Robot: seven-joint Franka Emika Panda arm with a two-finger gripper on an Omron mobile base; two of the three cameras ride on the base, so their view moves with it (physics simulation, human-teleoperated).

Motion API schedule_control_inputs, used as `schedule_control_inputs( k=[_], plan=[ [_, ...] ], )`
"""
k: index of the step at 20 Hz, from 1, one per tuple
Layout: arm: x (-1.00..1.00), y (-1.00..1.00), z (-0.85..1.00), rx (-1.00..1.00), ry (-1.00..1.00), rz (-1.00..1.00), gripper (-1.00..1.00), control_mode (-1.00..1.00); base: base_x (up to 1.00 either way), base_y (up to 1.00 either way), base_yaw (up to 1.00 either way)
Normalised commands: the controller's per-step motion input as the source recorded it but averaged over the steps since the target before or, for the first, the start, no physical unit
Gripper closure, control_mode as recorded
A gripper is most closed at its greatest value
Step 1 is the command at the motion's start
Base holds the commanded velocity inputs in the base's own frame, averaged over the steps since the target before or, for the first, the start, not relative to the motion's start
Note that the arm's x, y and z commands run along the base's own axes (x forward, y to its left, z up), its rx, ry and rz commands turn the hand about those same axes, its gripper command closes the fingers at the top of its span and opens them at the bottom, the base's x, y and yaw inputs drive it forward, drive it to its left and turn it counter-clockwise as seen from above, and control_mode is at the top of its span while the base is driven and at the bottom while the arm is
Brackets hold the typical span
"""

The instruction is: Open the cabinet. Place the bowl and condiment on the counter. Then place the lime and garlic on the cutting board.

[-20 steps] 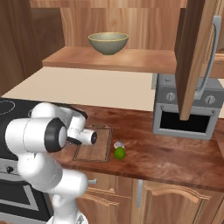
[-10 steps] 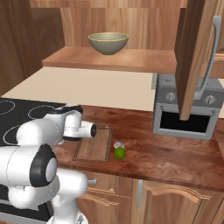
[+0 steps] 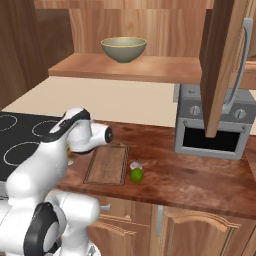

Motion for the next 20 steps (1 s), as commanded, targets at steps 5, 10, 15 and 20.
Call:
schedule_control_inputs(
  k=[5, 10, 15, 20],
  plan=[
    [-0.42, -0.36, 0.73, -0.12, -0.05, 0.03, -1.0, -1.0, 0.0, 0.0, 0.0],
    [-0.15, -0.43, 0.6, -0.31, -0.11, 0.0, -1.0, -1.0, 0.0, 0.0, 0.0],
    [0.01, -0.51, 0.6, -0.43, -0.11, 0.0, -1.0, -1.0, 0.0, 0.0, 0.0],
    [0.12, -0.47, 0.95, -0.33, -0.05, 0.0, -1.0, -1.0, 0.0, 0.0, 0.0]
  ],
)
